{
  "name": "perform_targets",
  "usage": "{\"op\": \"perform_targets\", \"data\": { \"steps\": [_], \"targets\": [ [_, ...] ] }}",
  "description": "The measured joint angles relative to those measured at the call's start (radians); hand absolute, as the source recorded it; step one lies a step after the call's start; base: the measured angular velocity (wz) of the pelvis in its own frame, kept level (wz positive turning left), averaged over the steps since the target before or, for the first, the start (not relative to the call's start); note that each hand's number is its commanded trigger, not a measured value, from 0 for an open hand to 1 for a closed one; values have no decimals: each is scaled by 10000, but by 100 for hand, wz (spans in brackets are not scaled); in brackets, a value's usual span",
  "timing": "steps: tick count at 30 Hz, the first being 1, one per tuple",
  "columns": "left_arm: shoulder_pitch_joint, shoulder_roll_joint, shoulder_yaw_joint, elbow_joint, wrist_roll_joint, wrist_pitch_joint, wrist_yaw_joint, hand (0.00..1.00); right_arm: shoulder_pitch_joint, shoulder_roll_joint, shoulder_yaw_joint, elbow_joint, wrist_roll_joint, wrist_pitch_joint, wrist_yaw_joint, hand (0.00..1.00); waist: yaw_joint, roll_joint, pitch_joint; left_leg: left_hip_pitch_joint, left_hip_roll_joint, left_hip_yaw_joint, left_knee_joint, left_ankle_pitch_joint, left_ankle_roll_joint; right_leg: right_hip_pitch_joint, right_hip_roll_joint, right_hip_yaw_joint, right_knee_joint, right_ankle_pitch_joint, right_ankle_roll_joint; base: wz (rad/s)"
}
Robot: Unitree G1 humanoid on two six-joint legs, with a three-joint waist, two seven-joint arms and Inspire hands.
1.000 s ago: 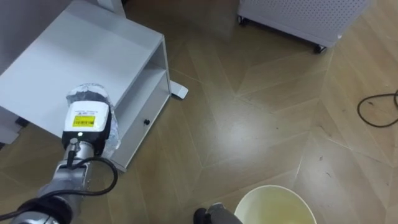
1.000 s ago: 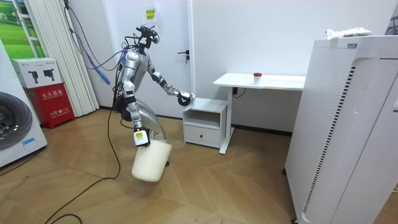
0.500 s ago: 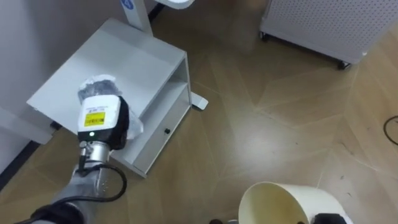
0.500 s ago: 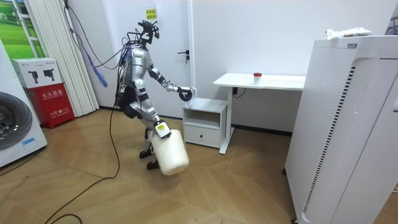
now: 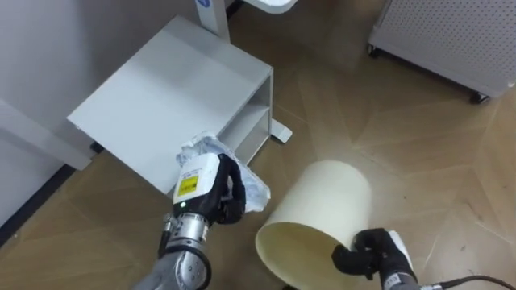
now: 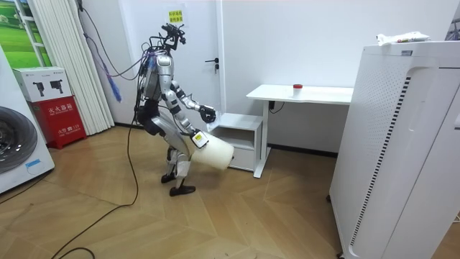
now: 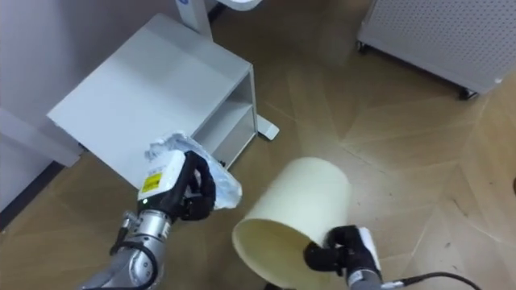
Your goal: Pick garbage
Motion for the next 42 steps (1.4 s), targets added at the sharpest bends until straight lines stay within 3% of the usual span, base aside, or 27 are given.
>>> {"op": "perform_targets", "data": {
  "steps": [3, 6, 13, 22, 30, 35, 38, 42],
  "targets": [
    [295, -173, -172, -99, -198, -168, -539, 100, -9, 23, -2, 40, -38, 9, 350, 100, 119, -20, -12, 83, -124, 63, -186, 79, 139, 58, -148, 9, -5, 22, 77, 8],
    [689, -220, -224, -130, -535, -167, -1164, 100, -3, 20, -17, 242, -41, 31, 582, 100, 305, -131, -133, 146, -147, 99, -273, 98, 181, 106, -124, 73, -116, 77, 153, -4],
    [1477, -200, -326, -404, -1000, -168, -2349, 100, 242, 17, -35, 298, -39, 19, 716, 100, 324, -225, -275, 269, -203, 116, -301, 91, 276, 253, -183, 72, -180, 159, 224, 0],
    [1912, -176, -323, -674, -1956, -486, -3119, 100, 395, 33, -124, 296, -202, -4, 715, 100, 373, -278, -327, 515, -203, 367, -430, 76, 345, 332, -145, 321, -250, 215, 316, -6],
    [2333, -165, -473, -973, -1960, -547, -3208, 100, 523, -67, -133, 301, 78, -3, 697, 100, 581, -292, -354, 697, -243, 369, -738, 125, 428, 532, -198, 325, -563, 295, 407, 1],
    [2453, 21, -580, -1268, -1944, -703, -3403, 100, 459, -261, -419, 284, 228, -3, 924, 100, 606, -330, -359, 703, -274, 514, -893, 166, 526, 517, -255, 373, -675, 333, 489, 1],
    [2458, 192, -588, -1312, -1939, -744, -3564, 100, 377, -272, -827, 228, 228, -3, 1000, 100, 582, -455, -361, 663, -284, 588, -895, 151, 551, 440, -262, 441, -642, 325, 517, -5],
    [2537, 401, -563, -1707, -1954, -744, -3571, 100, 259, -734, -1234, -682, 673, -2, 972, 100, 568, -891, -359, 589, -428, 633, -876, 154, 558, 239, -306, 577, -488, 308, 549, -3]
  ]
}}
